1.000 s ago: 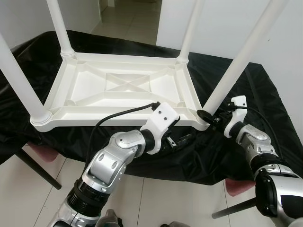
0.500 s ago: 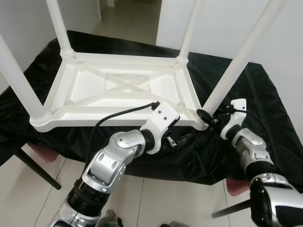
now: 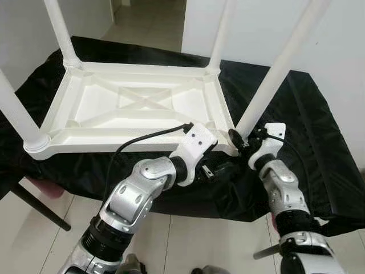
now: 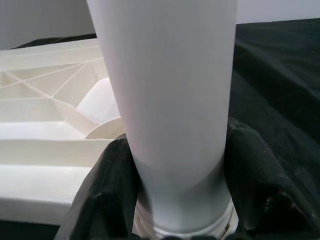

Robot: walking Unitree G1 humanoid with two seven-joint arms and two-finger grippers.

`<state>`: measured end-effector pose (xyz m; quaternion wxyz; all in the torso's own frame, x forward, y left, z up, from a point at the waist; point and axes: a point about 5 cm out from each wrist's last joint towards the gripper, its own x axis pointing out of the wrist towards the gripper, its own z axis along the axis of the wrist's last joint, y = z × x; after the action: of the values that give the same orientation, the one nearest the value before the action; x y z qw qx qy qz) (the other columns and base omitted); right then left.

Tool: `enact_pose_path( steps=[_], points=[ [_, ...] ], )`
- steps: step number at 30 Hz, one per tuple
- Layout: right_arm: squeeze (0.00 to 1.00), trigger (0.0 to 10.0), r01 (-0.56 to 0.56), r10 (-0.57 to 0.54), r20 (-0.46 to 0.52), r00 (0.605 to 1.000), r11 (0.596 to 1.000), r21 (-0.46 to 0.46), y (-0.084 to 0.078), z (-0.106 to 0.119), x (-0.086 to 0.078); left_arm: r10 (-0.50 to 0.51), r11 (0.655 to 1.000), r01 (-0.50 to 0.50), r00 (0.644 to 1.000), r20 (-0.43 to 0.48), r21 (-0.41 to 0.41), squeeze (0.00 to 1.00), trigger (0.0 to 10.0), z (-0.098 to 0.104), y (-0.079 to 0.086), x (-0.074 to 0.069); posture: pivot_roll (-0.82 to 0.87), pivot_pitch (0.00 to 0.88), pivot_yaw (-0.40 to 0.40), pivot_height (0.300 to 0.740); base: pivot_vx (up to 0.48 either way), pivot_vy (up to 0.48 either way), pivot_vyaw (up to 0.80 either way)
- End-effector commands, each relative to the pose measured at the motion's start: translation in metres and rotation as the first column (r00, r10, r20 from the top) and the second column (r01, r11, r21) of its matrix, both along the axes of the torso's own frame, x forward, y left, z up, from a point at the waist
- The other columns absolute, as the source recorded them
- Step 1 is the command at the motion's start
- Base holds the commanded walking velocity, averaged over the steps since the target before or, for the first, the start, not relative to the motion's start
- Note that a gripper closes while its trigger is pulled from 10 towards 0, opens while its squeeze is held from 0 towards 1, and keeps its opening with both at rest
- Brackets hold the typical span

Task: Building children table

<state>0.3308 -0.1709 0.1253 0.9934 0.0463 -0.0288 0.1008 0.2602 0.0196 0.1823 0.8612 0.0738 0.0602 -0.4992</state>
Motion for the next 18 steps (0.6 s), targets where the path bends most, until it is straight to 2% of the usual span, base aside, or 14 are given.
enact_pose_path(
  steps=[1,10,11,12,14,18],
  points=[
    [0.0,10.0,0.096,-0.097,0.014,0.995,0.995,0.041,0.009,0.006,0.0,-0.014,1.0,0.014,1.0,-0.009,0.0,0.0,10.0,-0.001,-0.003,-0.004,0.05,0.024,-0.057,0.74,0.0,0.0,0.0],
    [0.0,10.0,0.271,-0.271,-0.007,0.963,0.961,0.051,0.016,0.005,-0.007,-0.014,1.0,0.014,1.0,-0.01,-0.003,0.0,10.0,-0.002,-0.005,-0.005,0.05,0.017,-0.062,0.74,0.0,0.0,0.0],
    [0.0,10.0,0.34,-0.34,-0.016,0.94,0.94,0.026,0.014,0.005,-0.009,-0.013,1.0,0.013,1.0,-0.011,-0.003,0.0,10.0,-0.002,-0.005,-0.005,0.06,0.014,-0.064,0.74,0.0,0.0,0.0],
    [0.0,10.0,0.34,-0.34,-0.016,0.94,0.94,0.026,0.014,0.005,-0.009,-0.013,1.0,0.013,1.0,-0.011,-0.003,0.0,10.0,-0.002,-0.005,-0.005,0.06,0.014,-0.064,0.74,0.0,0.0,0.0],
    [0.0,10.0,0.419,-0.418,-0.022,0.908,0.908,0.003,0.007,0.005,-0.012,-0.013,1.0,0.013,1.0,-0.012,-0.003,0.0,10.0,-0.002,-0.005,-0.005,0.06,0.011,-0.065,0.74,0.0,0.0,0.0],
    [0.0,10.0,0.443,-0.443,-0.027,0.896,0.897,-0.003,0.002,0.006,-0.012,-0.013,1.0,0.013,1.0,-0.013,-0.003,0.0,10.0,-0.002,-0.005,-0.005,0.06,0.011,-0.065,0.74,0.0,0.0,0.0]
  ],
)
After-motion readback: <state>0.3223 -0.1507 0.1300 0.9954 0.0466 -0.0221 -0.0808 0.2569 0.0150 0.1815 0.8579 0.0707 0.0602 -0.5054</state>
